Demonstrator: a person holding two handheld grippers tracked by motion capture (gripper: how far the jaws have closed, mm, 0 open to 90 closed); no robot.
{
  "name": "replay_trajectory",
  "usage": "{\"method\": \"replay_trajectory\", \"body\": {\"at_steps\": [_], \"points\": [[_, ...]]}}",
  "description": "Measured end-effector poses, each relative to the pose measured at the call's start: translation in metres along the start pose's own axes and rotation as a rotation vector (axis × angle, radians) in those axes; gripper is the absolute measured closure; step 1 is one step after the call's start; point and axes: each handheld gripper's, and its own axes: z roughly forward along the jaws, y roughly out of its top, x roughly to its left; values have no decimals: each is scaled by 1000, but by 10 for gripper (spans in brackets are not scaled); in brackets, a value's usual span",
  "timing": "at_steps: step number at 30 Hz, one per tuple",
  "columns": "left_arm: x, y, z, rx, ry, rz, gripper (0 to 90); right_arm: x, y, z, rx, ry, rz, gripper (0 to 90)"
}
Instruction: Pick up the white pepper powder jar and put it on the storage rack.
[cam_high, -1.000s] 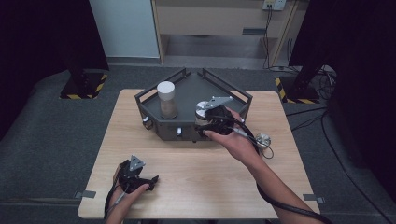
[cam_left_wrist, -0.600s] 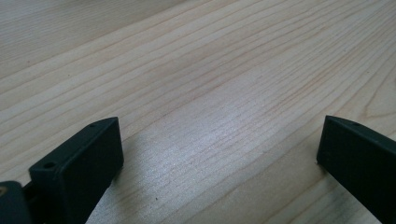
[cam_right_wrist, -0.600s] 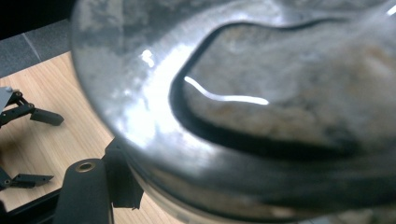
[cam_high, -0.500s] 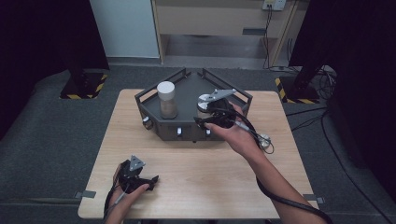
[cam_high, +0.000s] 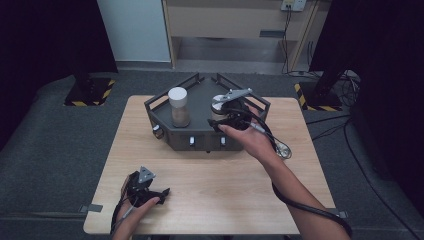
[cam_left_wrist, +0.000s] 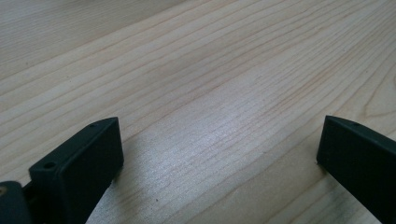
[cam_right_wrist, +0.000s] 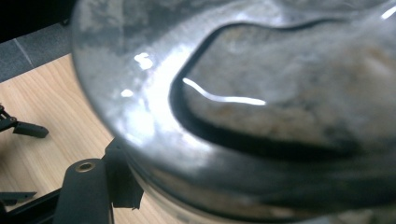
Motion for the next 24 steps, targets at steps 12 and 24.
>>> {"method": "replay_trajectory", "body": {"at_steps": [12, 24], "points": [[0, 0, 0, 0, -1, 1, 0, -8, 7, 12, 9, -10, 18, 307], [0, 0, 0, 0, -1, 0, 0, -15, 9, 24, 23, -26, 35, 307]]}}
